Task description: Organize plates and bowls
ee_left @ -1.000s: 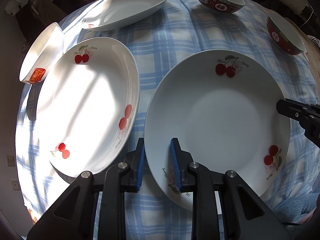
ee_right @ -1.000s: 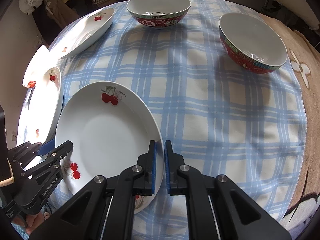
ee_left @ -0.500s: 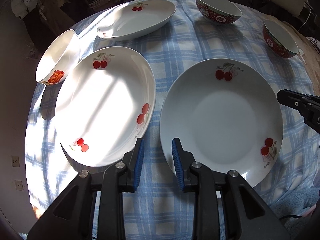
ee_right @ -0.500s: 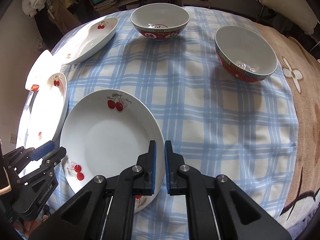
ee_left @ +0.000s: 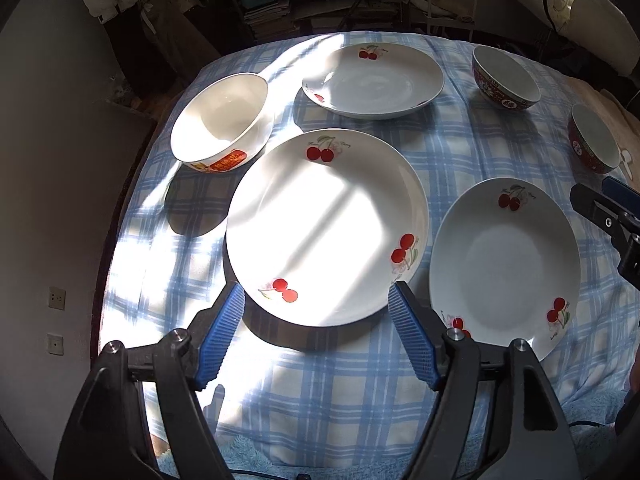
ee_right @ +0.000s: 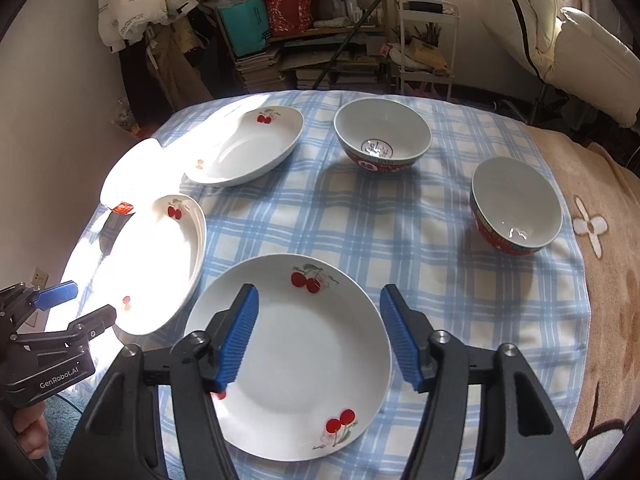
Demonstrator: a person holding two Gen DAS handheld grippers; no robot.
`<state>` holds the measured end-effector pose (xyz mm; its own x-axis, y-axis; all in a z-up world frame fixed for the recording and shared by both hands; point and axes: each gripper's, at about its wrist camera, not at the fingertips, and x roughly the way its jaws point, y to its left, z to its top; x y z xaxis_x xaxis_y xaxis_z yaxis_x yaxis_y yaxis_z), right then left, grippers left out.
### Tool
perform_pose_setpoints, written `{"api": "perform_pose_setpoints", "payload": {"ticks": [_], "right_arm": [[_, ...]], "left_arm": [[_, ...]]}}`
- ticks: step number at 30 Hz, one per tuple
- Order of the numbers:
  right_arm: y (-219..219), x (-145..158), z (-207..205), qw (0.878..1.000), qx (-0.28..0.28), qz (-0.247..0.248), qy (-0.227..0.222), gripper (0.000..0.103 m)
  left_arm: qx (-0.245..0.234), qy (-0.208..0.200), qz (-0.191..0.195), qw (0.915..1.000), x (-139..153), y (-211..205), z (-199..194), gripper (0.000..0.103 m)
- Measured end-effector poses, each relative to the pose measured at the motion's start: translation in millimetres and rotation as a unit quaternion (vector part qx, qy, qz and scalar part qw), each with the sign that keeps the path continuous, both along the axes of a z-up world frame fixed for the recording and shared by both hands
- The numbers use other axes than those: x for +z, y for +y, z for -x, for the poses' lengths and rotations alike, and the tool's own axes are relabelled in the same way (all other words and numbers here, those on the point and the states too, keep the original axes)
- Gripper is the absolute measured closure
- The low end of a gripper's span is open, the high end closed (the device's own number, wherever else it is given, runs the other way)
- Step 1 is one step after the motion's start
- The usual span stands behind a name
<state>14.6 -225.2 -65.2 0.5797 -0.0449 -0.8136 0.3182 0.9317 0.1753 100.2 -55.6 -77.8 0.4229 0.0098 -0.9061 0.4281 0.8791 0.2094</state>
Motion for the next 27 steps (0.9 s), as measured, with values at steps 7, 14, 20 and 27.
{"api": "perform_pose_setpoints", "payload": {"ticks": [7, 14, 20, 27], "right_arm": [[22, 19, -20, 0.999, 0.016, 0.025, -0.034, 0.002], [45, 27, -37, 0.998, 0.043, 0.02, -0.047, 0.002], [71, 26, -57, 0.996, 0.069, 0.025, -0.05, 0.002], [91, 15, -77, 0.994, 0.097, 0.036, -0.04, 0.002]], "left_arm": [[0.008, -0.018, -0.001, 0.9998, 18, 31, -18, 0.021], [0.069, -0.003, 0.056, 0.996, 17, 64, -43, 0.019], [0.099, -0.003, 0.074, 0.9923, 4, 82, -58, 0.019], [0.139, 0.015, 0.081, 0.9869, -15, 101, -74, 0.019]]}}
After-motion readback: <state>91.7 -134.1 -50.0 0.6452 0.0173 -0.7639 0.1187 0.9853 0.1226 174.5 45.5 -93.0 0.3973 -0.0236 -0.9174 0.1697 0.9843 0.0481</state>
